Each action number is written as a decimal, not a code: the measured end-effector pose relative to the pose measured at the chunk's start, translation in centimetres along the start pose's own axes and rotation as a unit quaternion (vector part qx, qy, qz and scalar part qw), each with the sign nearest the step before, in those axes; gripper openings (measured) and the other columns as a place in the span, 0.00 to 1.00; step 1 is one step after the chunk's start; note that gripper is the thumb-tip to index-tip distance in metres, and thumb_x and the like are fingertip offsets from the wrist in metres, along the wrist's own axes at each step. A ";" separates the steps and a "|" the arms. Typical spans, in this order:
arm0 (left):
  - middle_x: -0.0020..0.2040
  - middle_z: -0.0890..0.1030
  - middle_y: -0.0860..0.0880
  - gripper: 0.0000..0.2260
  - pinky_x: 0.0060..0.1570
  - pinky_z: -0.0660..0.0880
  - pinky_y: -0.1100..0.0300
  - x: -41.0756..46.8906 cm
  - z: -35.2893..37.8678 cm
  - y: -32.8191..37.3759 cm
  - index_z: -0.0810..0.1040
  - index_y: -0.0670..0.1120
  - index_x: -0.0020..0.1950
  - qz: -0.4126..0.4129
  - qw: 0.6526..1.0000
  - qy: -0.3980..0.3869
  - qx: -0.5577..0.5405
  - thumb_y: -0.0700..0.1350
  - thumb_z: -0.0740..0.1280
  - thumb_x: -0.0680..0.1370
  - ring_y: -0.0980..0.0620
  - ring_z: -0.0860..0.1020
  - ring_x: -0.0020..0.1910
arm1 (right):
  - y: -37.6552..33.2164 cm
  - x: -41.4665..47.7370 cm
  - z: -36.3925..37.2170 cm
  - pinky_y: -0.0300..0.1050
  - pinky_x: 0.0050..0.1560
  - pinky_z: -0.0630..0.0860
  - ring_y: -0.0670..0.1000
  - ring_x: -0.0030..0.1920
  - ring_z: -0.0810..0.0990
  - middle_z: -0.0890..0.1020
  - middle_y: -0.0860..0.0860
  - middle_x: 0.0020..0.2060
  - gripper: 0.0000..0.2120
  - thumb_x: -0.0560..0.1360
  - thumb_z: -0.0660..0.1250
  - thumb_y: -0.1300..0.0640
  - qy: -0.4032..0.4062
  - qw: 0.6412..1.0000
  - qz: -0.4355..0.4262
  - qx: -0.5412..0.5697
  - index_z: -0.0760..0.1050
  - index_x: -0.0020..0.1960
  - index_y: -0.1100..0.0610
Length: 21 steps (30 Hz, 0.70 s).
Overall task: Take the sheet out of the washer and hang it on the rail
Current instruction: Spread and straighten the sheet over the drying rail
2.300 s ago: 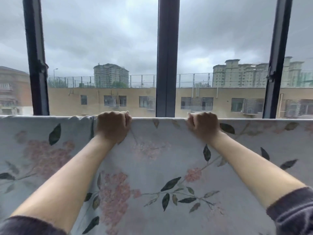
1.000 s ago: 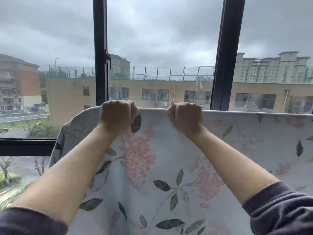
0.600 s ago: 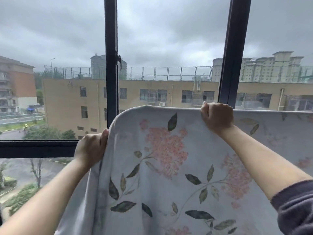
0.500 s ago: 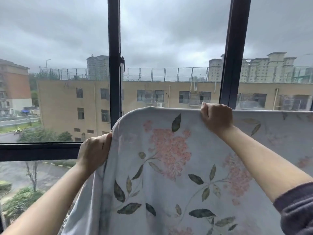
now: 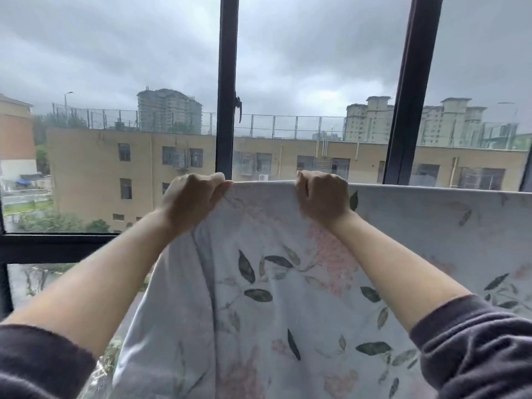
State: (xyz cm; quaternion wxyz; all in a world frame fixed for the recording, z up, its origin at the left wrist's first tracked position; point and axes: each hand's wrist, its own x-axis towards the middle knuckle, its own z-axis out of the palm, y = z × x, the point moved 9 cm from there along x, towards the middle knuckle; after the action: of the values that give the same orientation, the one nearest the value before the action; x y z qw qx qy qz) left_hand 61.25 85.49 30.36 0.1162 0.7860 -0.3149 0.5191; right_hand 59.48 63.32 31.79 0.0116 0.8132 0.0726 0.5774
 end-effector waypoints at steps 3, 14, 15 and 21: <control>0.29 0.79 0.44 0.21 0.28 0.65 0.58 -0.6 0.5 -0.8 0.70 0.44 0.36 0.071 0.995 -0.065 0.039 0.59 0.53 0.78 0.40 0.78 0.27 | -0.3 -0.2 -0.1 0.43 0.34 0.66 0.57 0.28 0.77 0.80 0.52 0.29 0.23 0.76 0.47 0.48 0.001 1.000 0.004 0.008 0.75 0.34 0.56; 0.49 0.78 0.50 0.16 0.47 0.73 0.55 -19.8 12.6 -5.8 0.70 0.48 0.51 -0.355 0.863 -0.348 -0.089 0.60 0.61 0.76 0.48 0.76 0.48 | -0.6 -2.0 0.9 0.54 0.57 0.64 0.58 0.51 0.75 0.77 0.55 0.50 0.20 0.78 0.47 0.49 -0.020 1.000 0.005 0.004 0.74 0.51 0.57; 0.50 0.78 0.49 0.16 0.46 0.72 0.56 -21.9 13.2 -5.9 0.70 0.48 0.50 -0.385 0.838 -0.374 -0.101 0.61 0.60 0.76 0.48 0.76 0.48 | -1.1 -2.4 1.1 0.56 0.61 0.63 0.58 0.56 0.74 0.76 0.55 0.54 0.19 0.78 0.48 0.49 -0.020 1.000 -0.012 -0.012 0.73 0.56 0.56; 0.65 0.73 0.42 0.31 0.50 0.73 0.54 -29.3 14.9 -4.5 0.67 0.43 0.67 -0.543 0.696 -0.428 -0.196 0.66 0.56 0.76 0.43 0.75 0.58 | -7.8 -5.2 2.4 0.69 0.71 0.49 0.59 0.72 0.63 0.71 0.55 0.69 0.17 0.77 0.57 0.52 -0.050 0.986 -0.154 -0.031 0.74 0.63 0.54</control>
State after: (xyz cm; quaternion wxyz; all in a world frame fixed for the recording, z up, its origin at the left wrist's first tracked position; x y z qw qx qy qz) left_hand 67.42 92.32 -1.50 0.3822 0.9170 0.0557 -0.0999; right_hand 59.20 70.47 25.30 0.1292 0.8193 0.1788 0.5292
